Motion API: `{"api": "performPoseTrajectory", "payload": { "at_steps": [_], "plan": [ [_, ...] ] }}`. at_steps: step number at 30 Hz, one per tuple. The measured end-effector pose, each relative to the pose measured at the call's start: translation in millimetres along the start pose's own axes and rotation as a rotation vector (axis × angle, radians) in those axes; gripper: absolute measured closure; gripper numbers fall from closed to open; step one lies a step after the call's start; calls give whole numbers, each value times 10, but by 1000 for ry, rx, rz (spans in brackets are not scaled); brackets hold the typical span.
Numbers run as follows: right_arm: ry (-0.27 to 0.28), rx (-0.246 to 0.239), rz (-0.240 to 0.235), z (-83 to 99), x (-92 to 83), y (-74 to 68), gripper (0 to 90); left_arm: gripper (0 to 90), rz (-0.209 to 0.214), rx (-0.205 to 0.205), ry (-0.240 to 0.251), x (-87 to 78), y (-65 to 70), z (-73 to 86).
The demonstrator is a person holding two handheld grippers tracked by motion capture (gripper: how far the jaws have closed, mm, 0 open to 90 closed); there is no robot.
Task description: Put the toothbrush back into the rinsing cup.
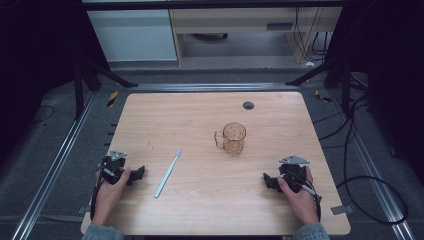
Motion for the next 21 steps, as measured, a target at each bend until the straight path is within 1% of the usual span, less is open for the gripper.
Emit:
{"api": "performPoseTrajectory", "payload": {
  "at_steps": [1, 3, 4, 5, 6, 7, 9, 10, 11, 12, 14, 15, 16, 17, 18, 19, 20, 21],
  "plan": [
    [0, 1, 0, 0, 0, -1, 4, 8, 2, 2, -5, -8, 1, -6],
    [0, 1, 0, 0, 0, -1, 4, 52, 3, 1, -9, -22, 7, -14],
    [0, 1, 0, 0, 0, -1, 4, 52, 9, 1, -12, -35, 11, -22],
    [0, 1, 0, 0, 0, -1, 4, 61, 19, 5, -3, -114, 40, -73],
    [0, 1, 0, 0, 0, -1, 4, 78, 19, 5, -3, -114, 40, -73],
    [0, 1, 0, 0, 0, -1, 4, 85, 18, 31, 7, -195, 75, -131],
    [0, 0, -2, 0, -1, -2, 4, 90, 19, 50, 22, -296, 121, -217],
    [0, 0, -2, 0, -1, -2, 4, 90, 32, 59, 19, -341, 150, -265],
    [0, 0, -3, 0, -1, -2, 4, 109, 56, 76, 10, -389, 192, -318],
    [0, 0, -3, 0, -1, -2, 4, 139, 69, 91, -1, -414, 218, -349],
    [0, 0, -3, 0, -1, -2, 4, 138, 104, 112, -25, -454, 292, -424],
    [0, 0, -2, 0, -1, -2, 4, 138, 139, 100, -31, -481, 343, -491],
    [0, 1, -1, 1, -1, -3, 4, 138, 150, 98, -30, -491, 360, -523],
    [0, 1, -1, 1, -1, -3, 4, 137, 150, 98, -30, -491, 360, -523],
    [0, 1, 1, 0, 0, -3, 4, 133, 160, 92, -27, -496, 375, -552],
    [0, 1, -1, 0, -1, -3, 4, 131, 174, 84, -35, -492, 390, -609],
    [0, 1, -1, 0, -1, -3, 4, 127, 174, 84, -35, -492, 390, -609],
    [0, 1, -1, 1, -1, -3, 4, 121, 173, 79, -54, -459, 395, -654]
  ]
}}
Point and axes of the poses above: each handheld gripper's, and its own axes: x roughly forward along the jaws, z roughly out of its underside, y roughly to its right, the point moved 1 cm from there along x, roughly forward along the jaws, and after that the axes turned 14 degrees about y, right-handed, at the moved point
